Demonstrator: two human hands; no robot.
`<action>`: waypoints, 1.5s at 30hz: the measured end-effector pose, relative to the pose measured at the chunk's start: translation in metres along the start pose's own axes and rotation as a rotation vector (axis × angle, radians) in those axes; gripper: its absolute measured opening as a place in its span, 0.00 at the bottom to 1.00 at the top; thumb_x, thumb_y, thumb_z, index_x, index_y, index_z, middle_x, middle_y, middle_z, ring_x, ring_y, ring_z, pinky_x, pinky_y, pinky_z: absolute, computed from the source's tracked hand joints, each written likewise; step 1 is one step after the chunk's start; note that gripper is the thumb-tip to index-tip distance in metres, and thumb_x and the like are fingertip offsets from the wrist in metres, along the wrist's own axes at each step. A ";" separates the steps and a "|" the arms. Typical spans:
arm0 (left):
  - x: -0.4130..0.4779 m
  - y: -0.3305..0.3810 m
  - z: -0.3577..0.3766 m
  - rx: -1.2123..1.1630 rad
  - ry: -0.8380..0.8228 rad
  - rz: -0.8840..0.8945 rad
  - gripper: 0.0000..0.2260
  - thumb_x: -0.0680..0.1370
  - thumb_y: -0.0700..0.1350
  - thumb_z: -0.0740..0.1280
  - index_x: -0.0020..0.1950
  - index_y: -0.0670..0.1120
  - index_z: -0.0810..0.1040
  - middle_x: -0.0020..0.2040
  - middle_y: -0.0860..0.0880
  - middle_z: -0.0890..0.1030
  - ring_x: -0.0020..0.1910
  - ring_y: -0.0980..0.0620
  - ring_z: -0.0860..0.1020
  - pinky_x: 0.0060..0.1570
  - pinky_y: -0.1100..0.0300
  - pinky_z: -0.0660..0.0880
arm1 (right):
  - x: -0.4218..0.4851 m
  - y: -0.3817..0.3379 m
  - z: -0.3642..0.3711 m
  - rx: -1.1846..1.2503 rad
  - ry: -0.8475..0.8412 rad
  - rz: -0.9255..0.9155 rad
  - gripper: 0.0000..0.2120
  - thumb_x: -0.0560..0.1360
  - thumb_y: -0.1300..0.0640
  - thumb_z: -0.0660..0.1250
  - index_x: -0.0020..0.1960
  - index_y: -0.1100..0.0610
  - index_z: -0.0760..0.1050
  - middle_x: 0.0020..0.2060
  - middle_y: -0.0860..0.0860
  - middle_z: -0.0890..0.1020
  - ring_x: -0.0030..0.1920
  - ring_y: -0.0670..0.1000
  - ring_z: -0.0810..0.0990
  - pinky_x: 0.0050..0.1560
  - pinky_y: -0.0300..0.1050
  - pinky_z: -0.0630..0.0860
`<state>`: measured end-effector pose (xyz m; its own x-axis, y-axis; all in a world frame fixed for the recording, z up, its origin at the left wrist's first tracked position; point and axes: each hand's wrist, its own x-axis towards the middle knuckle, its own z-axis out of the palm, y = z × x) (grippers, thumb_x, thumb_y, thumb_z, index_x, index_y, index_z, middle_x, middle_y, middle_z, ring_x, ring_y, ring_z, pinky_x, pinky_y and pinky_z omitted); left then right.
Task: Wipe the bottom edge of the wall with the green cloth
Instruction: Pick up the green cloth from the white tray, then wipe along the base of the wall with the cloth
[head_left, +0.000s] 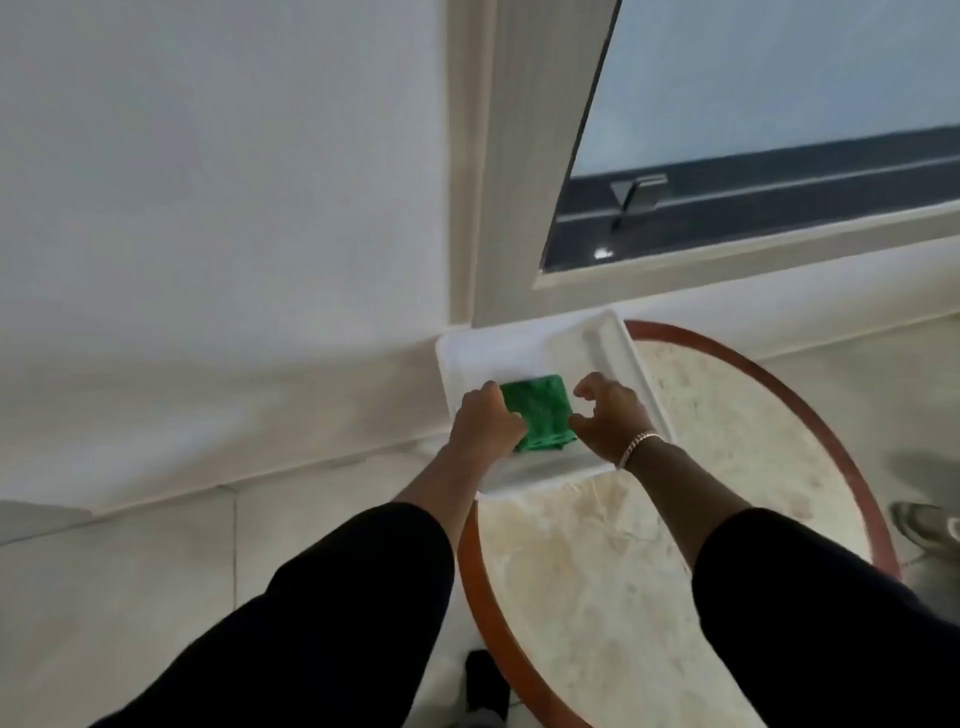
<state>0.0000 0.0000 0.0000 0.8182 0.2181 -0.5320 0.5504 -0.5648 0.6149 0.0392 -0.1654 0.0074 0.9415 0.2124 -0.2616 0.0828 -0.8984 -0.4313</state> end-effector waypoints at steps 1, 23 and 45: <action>0.007 -0.004 0.008 -0.010 0.012 -0.014 0.15 0.73 0.40 0.65 0.59 0.39 0.71 0.51 0.43 0.76 0.48 0.44 0.76 0.40 0.56 0.72 | 0.006 0.004 0.011 0.008 -0.016 0.040 0.17 0.69 0.56 0.69 0.57 0.57 0.74 0.52 0.55 0.82 0.50 0.56 0.79 0.50 0.47 0.76; -0.110 -0.124 -0.073 -0.752 0.512 -0.153 0.21 0.66 0.34 0.72 0.57 0.48 0.82 0.36 0.50 0.84 0.36 0.55 0.82 0.32 0.65 0.80 | -0.126 -0.146 0.106 0.353 0.461 -0.208 0.15 0.68 0.66 0.73 0.54 0.58 0.81 0.46 0.54 0.84 0.40 0.51 0.82 0.41 0.45 0.82; 0.215 -0.591 0.144 -0.664 0.580 -0.147 0.07 0.72 0.33 0.69 0.46 0.43 0.82 0.41 0.44 0.83 0.39 0.50 0.79 0.37 0.67 0.75 | 0.084 -0.052 0.684 0.491 0.269 -0.050 0.17 0.70 0.66 0.69 0.58 0.58 0.81 0.52 0.55 0.85 0.49 0.49 0.82 0.55 0.40 0.77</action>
<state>-0.1730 0.2664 -0.5613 0.5881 0.7220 -0.3645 0.4918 0.0385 0.8698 -0.1091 0.1623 -0.5828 0.9958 0.0874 -0.0288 0.0286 -0.5916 -0.8057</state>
